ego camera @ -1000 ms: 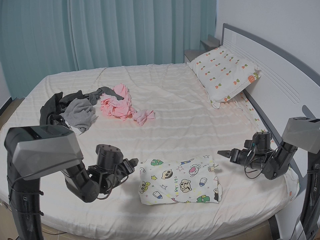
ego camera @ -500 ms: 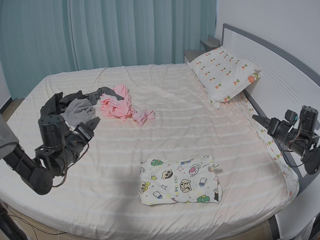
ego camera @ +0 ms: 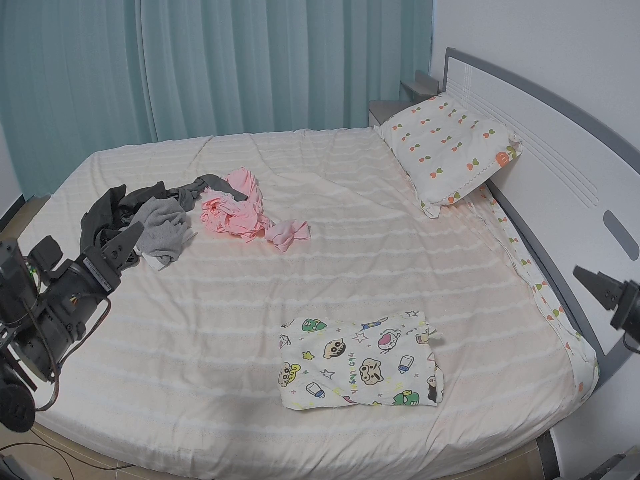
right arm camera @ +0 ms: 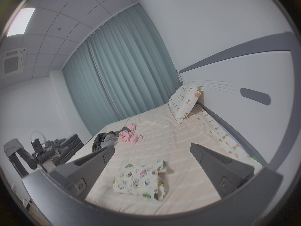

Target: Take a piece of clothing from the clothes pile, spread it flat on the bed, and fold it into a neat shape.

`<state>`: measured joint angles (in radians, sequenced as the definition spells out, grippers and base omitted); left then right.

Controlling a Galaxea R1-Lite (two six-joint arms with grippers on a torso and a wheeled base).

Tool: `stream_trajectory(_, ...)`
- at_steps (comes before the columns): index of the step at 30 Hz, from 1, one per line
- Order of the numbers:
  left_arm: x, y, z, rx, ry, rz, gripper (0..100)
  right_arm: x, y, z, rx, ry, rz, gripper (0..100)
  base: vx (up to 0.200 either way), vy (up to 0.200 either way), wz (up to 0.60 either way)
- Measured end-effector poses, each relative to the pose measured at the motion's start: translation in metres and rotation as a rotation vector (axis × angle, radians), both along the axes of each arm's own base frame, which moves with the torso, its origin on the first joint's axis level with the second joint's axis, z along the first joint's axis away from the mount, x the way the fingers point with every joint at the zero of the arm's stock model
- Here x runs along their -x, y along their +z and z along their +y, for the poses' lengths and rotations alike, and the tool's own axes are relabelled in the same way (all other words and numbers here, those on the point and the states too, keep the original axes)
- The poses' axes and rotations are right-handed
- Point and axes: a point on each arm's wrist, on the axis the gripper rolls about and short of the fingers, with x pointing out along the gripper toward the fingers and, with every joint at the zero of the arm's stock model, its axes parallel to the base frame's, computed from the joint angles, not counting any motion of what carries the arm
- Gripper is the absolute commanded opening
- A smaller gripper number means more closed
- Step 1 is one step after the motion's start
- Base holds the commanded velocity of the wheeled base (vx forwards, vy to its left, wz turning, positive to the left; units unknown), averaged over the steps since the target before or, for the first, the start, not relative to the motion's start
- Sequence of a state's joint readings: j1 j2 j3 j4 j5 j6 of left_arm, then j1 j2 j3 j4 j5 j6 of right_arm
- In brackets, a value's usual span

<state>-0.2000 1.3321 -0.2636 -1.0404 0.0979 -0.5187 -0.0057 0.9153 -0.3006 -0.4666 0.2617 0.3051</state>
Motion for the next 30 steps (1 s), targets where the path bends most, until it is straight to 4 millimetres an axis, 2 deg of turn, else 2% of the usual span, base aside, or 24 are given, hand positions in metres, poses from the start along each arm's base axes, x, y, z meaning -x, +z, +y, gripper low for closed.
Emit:
stream_trajectory(7, 0.055, -0.003, 0.012, -0.160, -0.010, 0.058, 100, 0.070, -0.019, 0.000, 0.096, 0.013, -0.001, 100, 0.000, 0.000, 0.00)
stream_trajectory(10, 0.079, -0.010, 0.017, -0.234, -0.005, 0.122, 100, 0.093, -0.030, 0.000, 0.138, 0.016, -0.030, 100, 0.000, 0.000, 0.00)
stream_trajectory(14, 0.112, -0.019, 0.024, -0.325, 0.017, 0.184, 100, 0.115, -0.046, 0.000, 0.187, 0.012, -0.068, 100, 0.000, 0.000, 0.00)
stream_trajectory(18, 0.144, -0.027, 0.032, -0.421, 0.084, 0.196, 100, 0.127, -0.065, 0.000, 0.248, -0.005, -0.080, 100, 0.000, 0.000, 0.00)
stream_trajectory(22, 0.167, -0.032, 0.038, -0.479, 0.165, 0.156, 100, 0.131, -0.084, -0.001, 0.304, -0.032, -0.107, 100, 0.000, 0.000, 0.00)
stream_trajectory(25, 0.178, -0.035, 0.041, -0.485, 0.231, 0.126, 100, 0.131, -0.093, -0.001, 0.318, -0.056, -0.125, 100, 0.000, 0.000, 0.00)
stream_trajectory(30, 0.191, -0.045, 0.042, -0.493, 0.302, 0.142, 100, 0.132, -0.098, -0.003, 0.332, -0.125, -0.135, 100, 0.000, 0.000, 0.00)
